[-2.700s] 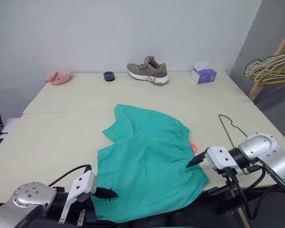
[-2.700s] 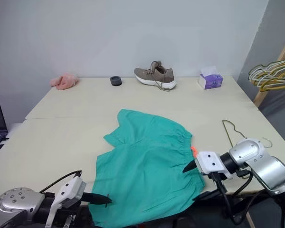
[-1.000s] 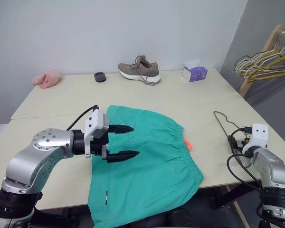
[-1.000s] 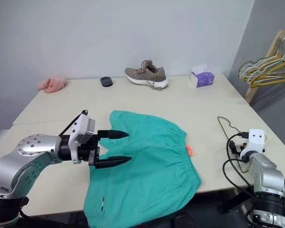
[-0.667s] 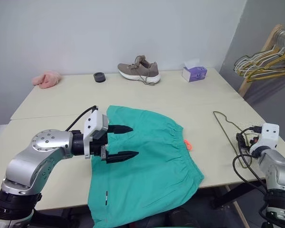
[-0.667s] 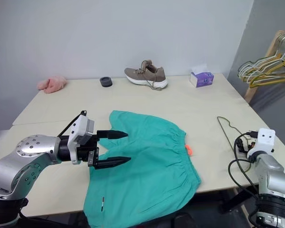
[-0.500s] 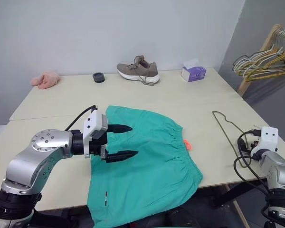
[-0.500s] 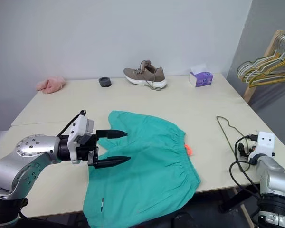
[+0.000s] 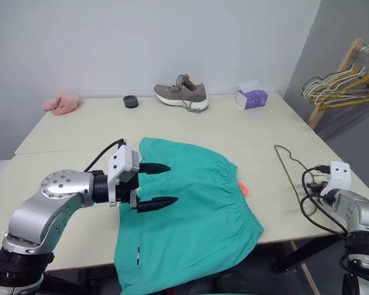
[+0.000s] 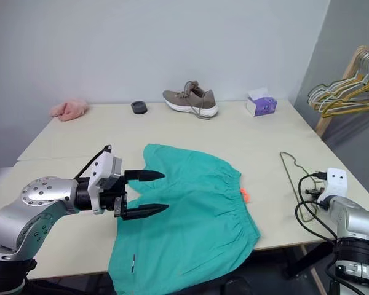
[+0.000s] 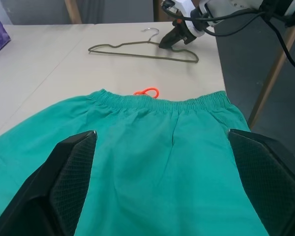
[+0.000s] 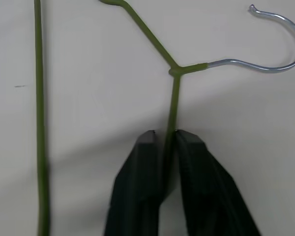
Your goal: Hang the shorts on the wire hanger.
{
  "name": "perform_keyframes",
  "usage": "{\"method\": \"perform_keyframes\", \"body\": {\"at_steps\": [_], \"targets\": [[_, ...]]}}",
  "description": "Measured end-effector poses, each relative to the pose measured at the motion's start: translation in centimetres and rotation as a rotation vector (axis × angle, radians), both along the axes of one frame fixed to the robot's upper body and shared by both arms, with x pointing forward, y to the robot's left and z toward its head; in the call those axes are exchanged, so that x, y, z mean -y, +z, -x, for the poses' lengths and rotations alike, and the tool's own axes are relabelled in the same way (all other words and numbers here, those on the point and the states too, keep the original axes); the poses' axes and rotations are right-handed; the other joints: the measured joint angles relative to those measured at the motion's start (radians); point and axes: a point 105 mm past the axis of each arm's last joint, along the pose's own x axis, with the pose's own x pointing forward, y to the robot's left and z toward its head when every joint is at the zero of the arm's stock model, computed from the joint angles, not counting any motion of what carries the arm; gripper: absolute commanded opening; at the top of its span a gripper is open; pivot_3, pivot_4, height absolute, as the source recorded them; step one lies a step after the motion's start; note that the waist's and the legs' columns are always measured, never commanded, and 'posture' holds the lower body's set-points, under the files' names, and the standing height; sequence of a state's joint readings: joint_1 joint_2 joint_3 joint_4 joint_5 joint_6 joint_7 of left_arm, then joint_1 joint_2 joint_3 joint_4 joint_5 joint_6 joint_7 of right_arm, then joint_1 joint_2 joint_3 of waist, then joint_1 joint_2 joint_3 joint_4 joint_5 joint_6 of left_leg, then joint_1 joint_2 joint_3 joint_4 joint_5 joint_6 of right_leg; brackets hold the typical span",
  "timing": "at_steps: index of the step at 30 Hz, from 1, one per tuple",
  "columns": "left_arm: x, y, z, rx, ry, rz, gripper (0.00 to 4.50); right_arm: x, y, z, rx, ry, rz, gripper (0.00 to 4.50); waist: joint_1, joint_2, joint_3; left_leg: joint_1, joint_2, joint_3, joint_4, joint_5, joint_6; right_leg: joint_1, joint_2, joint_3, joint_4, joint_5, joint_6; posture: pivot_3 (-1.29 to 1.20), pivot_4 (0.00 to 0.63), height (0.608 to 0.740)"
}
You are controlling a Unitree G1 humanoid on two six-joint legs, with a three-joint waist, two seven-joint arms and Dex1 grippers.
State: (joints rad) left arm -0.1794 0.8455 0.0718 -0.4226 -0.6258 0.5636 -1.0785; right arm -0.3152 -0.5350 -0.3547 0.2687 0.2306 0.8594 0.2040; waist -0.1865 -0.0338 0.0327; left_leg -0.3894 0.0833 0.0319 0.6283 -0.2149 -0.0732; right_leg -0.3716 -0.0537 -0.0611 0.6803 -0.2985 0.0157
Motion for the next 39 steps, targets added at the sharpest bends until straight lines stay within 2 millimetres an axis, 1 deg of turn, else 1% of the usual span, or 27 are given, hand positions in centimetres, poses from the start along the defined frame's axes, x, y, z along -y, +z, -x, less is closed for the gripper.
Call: {"method": "perform_keyframes", "body": {"at_steps": [6,10,13,15,20,24,28,31,34,37,39], "targets": [[0.0,-0.2,0.0,-0.006,0.012,0.006,4.5,-0.1,-0.1,-0.1,-0.003,0.007,0.017,0.03,0.001,-0.004,-0.002,0.0,0.0,0.0,0.0,0.0,0.0,0.0,0.0,0.0,0.0,0.0,0.0,-0.21,0.0,0.74],[-0.1,-0.3,-0.2,-0.006,0.033,0.009,4.5,-0.7,0.0,-0.5,0.015,0.087,0.075,0.03,-0.004,-0.002,-0.002,0.0,0.0,0.0,0.0,0.0,0.0,0.0,0.0,0.0,0.0,0.0,0.0,-0.22,0.0,0.74],[-0.4,-0.5,-0.9,-0.015,0.073,0.021,4.5,-1.8,0.4,-1.3,0.049,0.193,0.137,0.03,-0.012,0.002,0.001,0.0,0.0,0.001,-0.001,0.0,0.0,-0.001,0.0,0.001,0.0,0.0,0.0,-0.22,0.0,0.74],[-0.8,-0.6,-1.8,-0.007,0.127,0.026,4.5,-2.9,0.9,-1.9,0.089,0.272,0.182,0.03,-0.014,0.007,0.004,0.0,0.0,0.002,-0.001,0.0,0.0,-0.002,0.001,0.002,0.0,0.0,0.0,-0.22,0.0,0.74],[-2.8,-0.4,-4.3,0.029,0.283,0.037,4.5,-5.5,3.6,-3.6,0.241,0.453,0.314,0.03,-0.009,0.012,0.008,-0.002,-0.001,0.001,-0.001,0.0,0.0,-0.003,0.001,0.001,0.0,0.0,0.001,-0.22,0.0,0.74],[-4.0,0.2,-5.5,0.065,0.366,0.047,4.5,-6.7,6.3,-4.5,0.355,0.547,0.44,0.03,-0.008,0.012,0.009,-0.003,-0.001,0.001,-0.001,0.0,0.0,-0.004,0.0,0.001,0.0,0.0,0.001,-0.22,0.0,0.74],[-4.6,0.8,-6.2,0.084,0.417,0.08,4.5,-8.7,8.0,-5.0,0.458,0.653,0.546,0.03,-0.008,0.013,0.009,-0.003,-0.001,0.001,-0.001,0.0,0.0,-0.004,0.0,0.0,0.0,0.0,0.001,-0.22,0.0,0.74],[-4.9,1.5,-6.5,0.087,0.441,0.107,4.5,-10.3,9.5,-5.1,0.537,0.746,0.621,0.03,-0.008,0.013,0.009,-0.003,-0.001,0.002,-0.001,0.0,0.0,-0.004,0.0,0.0,0.0,0.0,0.001,-0.22,0.0,0.74],[-5.0,1.9,-6.6,0.065,0.445,0.144,4.5,-12.3,11.1,-5.0,0.629,0.857,0.693,0.03,-0.009,0.013,0.009,-0.003,-0.001,0.001,-0.001,0.0,0.0,-0.004,0.0,0.0,0.0,0.0,0.001,-0.22,0.0,0.74],[-5.0,2.1,-6.5,0.036,0.435,0.164,4.5,-15.0,12.7,-4.5,0.742,0.998,0.754,0.03,-0.01,0.013,0.01,-0.003,-0.001,0.001,-0.001,0.0,0.0,-0.004,0.0,0.0,0.0,0.0,0.001,-0.23,0.0,0.74],[-5.2,1.9,-6.5,0.021,0.434,0.161,4.5,-17.0,13.4,-3.9,0.81,1.107,0.791,0.03,-0.01,0.013,0.01,-0.003,-0.001,0.001,-0.001,0.0,0.0,-0.004,0.0,0.0,0.0,0.0,0.001,-0.23,0.0,0.74]]}}
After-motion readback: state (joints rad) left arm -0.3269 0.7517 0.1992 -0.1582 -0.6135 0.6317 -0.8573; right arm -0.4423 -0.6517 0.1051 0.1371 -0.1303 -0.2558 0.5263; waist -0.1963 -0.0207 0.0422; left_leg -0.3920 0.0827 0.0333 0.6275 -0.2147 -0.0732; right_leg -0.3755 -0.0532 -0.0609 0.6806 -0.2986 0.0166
